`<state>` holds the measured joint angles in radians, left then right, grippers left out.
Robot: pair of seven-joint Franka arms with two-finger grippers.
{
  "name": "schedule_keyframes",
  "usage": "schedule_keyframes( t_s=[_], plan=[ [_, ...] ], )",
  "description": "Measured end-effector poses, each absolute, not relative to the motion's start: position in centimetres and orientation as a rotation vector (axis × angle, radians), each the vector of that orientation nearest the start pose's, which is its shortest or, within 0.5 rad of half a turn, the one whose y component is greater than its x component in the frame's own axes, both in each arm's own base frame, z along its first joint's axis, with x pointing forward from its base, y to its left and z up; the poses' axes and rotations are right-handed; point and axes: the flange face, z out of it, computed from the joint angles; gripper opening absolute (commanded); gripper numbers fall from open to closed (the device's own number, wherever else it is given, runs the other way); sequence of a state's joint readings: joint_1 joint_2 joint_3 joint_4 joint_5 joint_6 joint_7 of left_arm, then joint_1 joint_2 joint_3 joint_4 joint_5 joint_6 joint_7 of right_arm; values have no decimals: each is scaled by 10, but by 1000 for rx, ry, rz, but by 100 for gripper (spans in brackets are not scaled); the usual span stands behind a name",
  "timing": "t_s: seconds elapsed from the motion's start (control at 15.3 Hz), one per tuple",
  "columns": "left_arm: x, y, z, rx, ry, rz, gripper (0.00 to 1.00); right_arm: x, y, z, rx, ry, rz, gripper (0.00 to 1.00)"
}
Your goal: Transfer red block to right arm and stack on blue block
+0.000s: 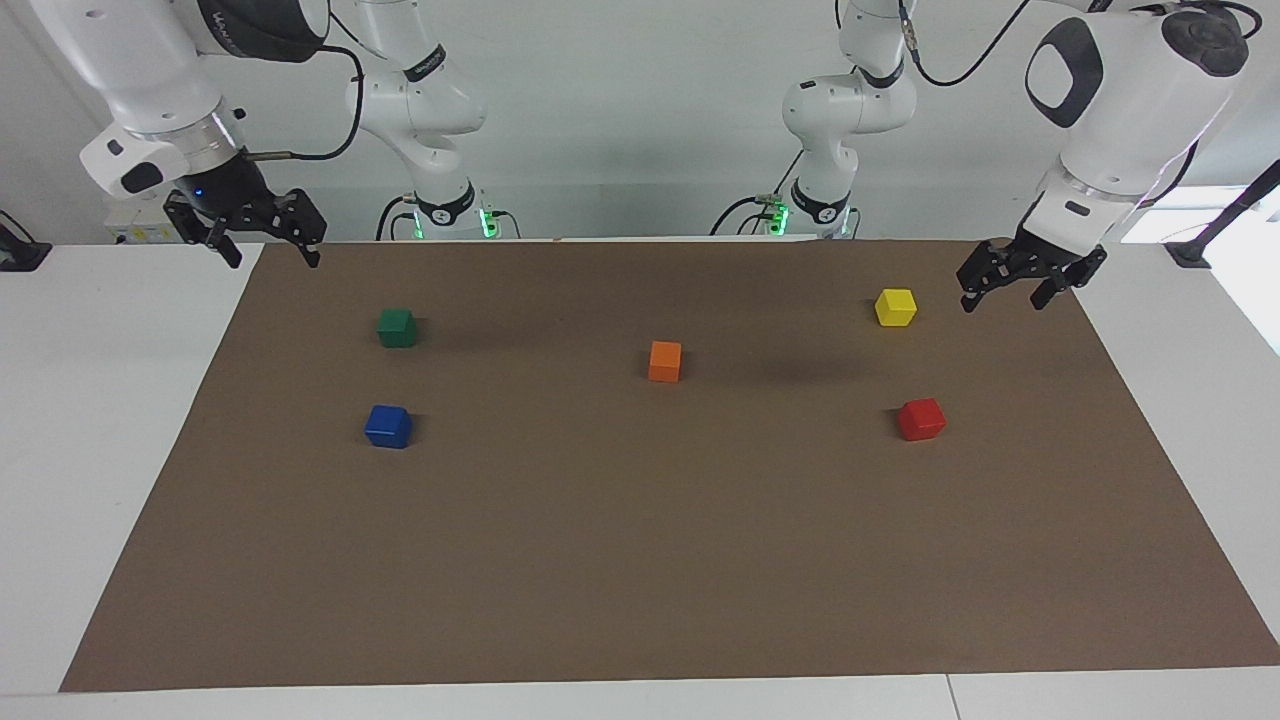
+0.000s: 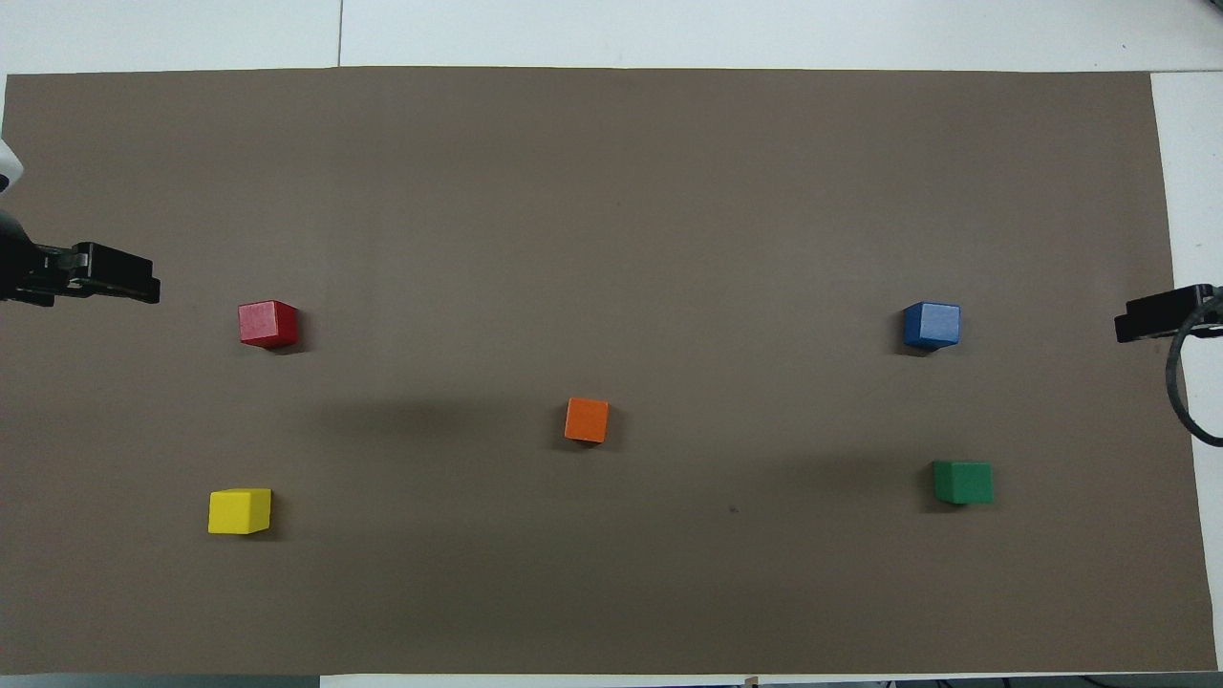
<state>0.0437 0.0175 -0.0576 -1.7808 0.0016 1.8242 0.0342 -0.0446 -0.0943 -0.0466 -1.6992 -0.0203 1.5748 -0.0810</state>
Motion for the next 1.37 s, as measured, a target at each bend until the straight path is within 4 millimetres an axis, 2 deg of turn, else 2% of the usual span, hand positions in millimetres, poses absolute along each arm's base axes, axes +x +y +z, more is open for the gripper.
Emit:
schedule_keyframes(
  t_s=[0.2, 0.33, 0.52, 0.72, 0.91, 1.11, 1.31, 1.37],
  plan=[
    [576, -7, 473, -3142, 75, -42, 100, 521, -49, 613, -3154, 9, 56, 100],
    [577, -7, 432, -3144, 75, -34, 100, 520, -44, 605, -3151, -4, 81, 100],
    [582, -7, 388, -3147, 75, -26, 100, 522, -37, 571, -3083, -5, 81, 100],
    [582, -4, 359, -3148, 68, -41, 100, 527, -28, 522, -2984, -32, 65, 100],
    [579, -4, 342, -3149, 65, -36, 100, 540, -19, 482, -2841, -72, 57, 100],
    [580, -4, 329, -3150, 65, -31, 100, 553, -11, 454, -2682, -79, 39, 100],
    [579, -4, 313, -3151, 65, -13, 100, 557, -4, 426, -2539, -101, 4, 100],
    [579, -4, 310, -3152, 65, -11, 93, 557, -2, 416, -2489, -107, -9, 100]
  ],
)
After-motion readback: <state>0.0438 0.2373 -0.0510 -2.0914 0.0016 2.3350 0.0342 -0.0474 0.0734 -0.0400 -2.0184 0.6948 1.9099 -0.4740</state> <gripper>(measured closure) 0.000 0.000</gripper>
